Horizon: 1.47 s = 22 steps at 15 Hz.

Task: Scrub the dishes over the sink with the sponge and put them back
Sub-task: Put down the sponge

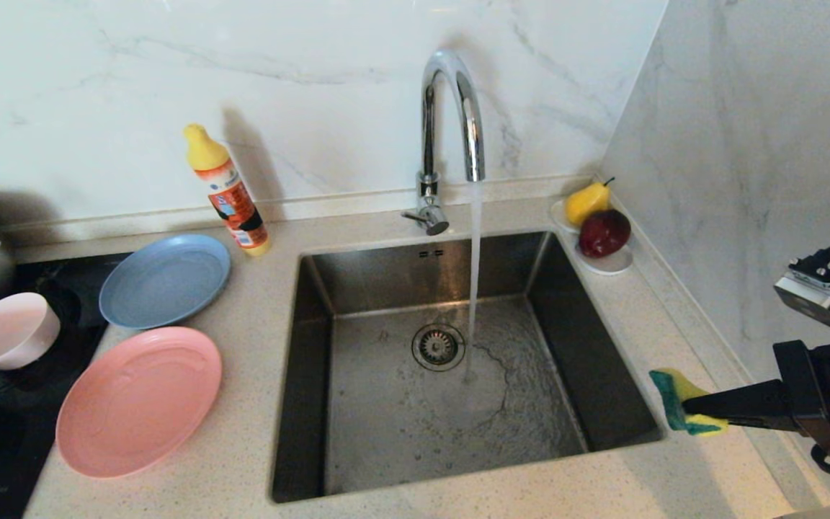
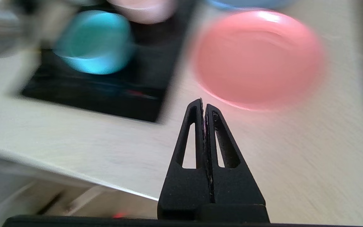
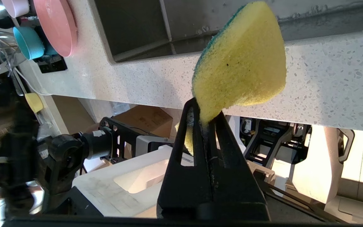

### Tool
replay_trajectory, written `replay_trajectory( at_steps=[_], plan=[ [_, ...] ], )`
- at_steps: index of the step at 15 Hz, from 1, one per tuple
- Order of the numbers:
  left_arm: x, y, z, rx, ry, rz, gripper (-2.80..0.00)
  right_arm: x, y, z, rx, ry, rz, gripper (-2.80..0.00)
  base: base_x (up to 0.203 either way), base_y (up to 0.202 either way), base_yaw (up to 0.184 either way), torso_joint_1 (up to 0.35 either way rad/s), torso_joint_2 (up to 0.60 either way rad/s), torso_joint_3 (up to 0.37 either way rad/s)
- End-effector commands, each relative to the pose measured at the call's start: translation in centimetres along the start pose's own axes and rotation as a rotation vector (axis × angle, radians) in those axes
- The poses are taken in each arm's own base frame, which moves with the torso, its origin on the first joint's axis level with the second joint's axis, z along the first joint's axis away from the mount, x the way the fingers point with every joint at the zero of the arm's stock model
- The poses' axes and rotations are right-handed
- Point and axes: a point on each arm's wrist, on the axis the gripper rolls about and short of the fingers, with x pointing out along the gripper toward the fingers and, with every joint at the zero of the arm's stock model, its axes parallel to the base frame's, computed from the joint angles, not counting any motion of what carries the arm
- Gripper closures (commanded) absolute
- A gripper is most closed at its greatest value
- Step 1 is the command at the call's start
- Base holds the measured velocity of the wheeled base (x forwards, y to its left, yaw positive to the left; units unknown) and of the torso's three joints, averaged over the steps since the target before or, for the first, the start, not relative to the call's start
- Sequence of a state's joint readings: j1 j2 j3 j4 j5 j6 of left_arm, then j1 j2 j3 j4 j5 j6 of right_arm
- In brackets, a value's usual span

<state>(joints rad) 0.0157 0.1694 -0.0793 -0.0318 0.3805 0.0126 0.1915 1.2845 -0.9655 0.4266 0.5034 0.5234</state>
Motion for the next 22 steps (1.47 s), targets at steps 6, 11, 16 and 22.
replay_trajectory(
  at_steps=[6,11,16,22],
  plan=[
    [-1.0,-0.6,-3.0,0.016,-0.036,-0.389,0.00,-0.3,0.2,0.1,-0.032,-0.022,-0.005,0.00,0.000,0.000,0.000,0.000,0.00,0.000],
    [-1.0,-0.6,-3.0,-0.004,-0.032,-0.385,0.00,-1.3,0.6,0.0,-0.091,-0.080,-0.037,0.00,0.000,0.000,0.000,0.000,0.00,0.000],
    [-1.0,-0.6,-3.0,-0.004,-0.032,-0.384,0.00,-1.4,0.2,-0.2,-0.239,-0.126,-0.169,0.00,0.000,0.000,0.000,0.000,0.00,0.000],
    [-1.0,-0.6,-3.0,-0.004,-0.032,-0.385,0.00,0.1,-2.3,-1.8,-0.388,-0.083,-0.406,0.00,0.000,0.000,0.000,0.000,0.00,0.000]
  ],
)
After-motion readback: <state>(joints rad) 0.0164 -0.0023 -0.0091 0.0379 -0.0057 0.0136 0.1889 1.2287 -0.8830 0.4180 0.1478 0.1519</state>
